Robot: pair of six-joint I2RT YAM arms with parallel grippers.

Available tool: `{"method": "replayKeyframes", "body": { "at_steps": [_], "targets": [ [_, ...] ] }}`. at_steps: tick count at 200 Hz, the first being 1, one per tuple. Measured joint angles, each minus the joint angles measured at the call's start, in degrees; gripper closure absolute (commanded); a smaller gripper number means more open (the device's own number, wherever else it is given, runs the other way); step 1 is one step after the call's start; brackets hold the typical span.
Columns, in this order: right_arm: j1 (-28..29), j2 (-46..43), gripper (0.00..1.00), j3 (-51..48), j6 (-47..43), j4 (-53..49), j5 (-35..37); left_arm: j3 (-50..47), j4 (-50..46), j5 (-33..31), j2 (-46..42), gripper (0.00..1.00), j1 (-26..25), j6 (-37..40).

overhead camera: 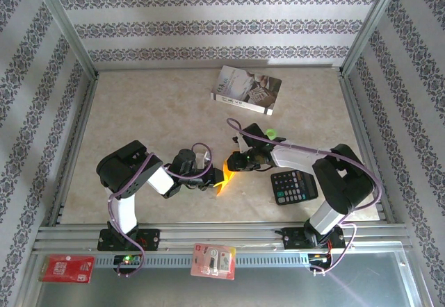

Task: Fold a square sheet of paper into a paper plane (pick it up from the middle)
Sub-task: Fold the wing for the fifth time at the center of the table.

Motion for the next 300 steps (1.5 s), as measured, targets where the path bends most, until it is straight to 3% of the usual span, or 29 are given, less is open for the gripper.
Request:
{"method": "replayKeyframes", "body": {
  "at_steps": [300],
  "targets": [
    [-0.46, 2.21, 0.75, 0.17, -2.64, 1.01, 1.75, 0.26, -0.81, 0.26, 0.02, 1.00, 0.00, -0.02]
  ]
}}
